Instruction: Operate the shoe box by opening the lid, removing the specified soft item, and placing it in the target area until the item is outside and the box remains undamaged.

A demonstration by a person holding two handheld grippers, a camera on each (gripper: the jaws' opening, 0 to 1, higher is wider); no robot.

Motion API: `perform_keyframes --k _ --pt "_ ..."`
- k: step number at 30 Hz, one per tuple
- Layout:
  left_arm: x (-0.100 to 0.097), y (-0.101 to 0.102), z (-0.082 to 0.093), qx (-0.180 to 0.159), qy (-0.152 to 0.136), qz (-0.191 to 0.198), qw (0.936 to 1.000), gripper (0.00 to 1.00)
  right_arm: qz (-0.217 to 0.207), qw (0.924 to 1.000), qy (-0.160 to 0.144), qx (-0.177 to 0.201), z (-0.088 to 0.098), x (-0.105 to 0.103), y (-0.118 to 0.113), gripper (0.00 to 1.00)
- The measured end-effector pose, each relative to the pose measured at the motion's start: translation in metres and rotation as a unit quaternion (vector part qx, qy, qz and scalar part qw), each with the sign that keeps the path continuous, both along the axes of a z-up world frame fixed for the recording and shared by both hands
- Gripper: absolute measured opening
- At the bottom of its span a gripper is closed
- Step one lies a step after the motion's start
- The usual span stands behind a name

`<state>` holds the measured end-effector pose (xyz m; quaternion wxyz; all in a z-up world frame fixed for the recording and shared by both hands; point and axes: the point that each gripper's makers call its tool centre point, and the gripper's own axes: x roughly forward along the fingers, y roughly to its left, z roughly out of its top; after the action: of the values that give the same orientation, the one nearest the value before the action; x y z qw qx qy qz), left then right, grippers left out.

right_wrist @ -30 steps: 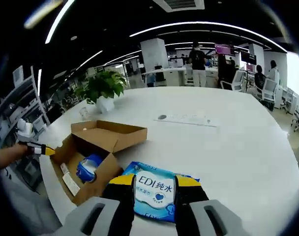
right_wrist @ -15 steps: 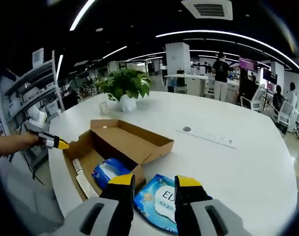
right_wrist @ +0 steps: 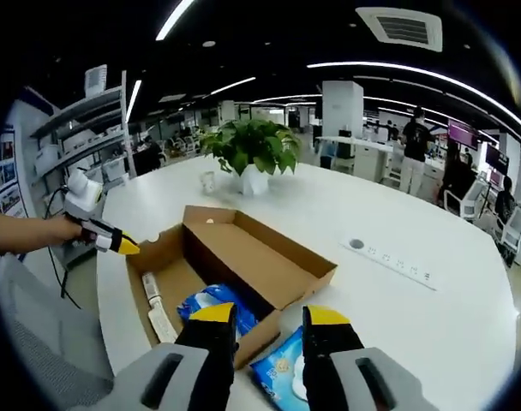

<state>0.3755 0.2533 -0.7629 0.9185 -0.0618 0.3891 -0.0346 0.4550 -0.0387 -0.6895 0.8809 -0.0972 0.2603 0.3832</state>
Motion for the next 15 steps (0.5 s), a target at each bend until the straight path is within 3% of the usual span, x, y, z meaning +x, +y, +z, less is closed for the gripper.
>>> perform_keyframes --k 7,15 --pt "-0.003 0.003 -0.004 -0.002 0.005 0.004 1.0000 0.11 0.030 0.9995 -0.007 -0.009 -0.007 -0.001 0.018 0.23" --pt "-0.004 0.006 -0.007 0.001 0.006 0.008 0.9999 0.07 0.077 0.9959 -0.017 -0.045 -0.022 -0.003 0.035 0.17"
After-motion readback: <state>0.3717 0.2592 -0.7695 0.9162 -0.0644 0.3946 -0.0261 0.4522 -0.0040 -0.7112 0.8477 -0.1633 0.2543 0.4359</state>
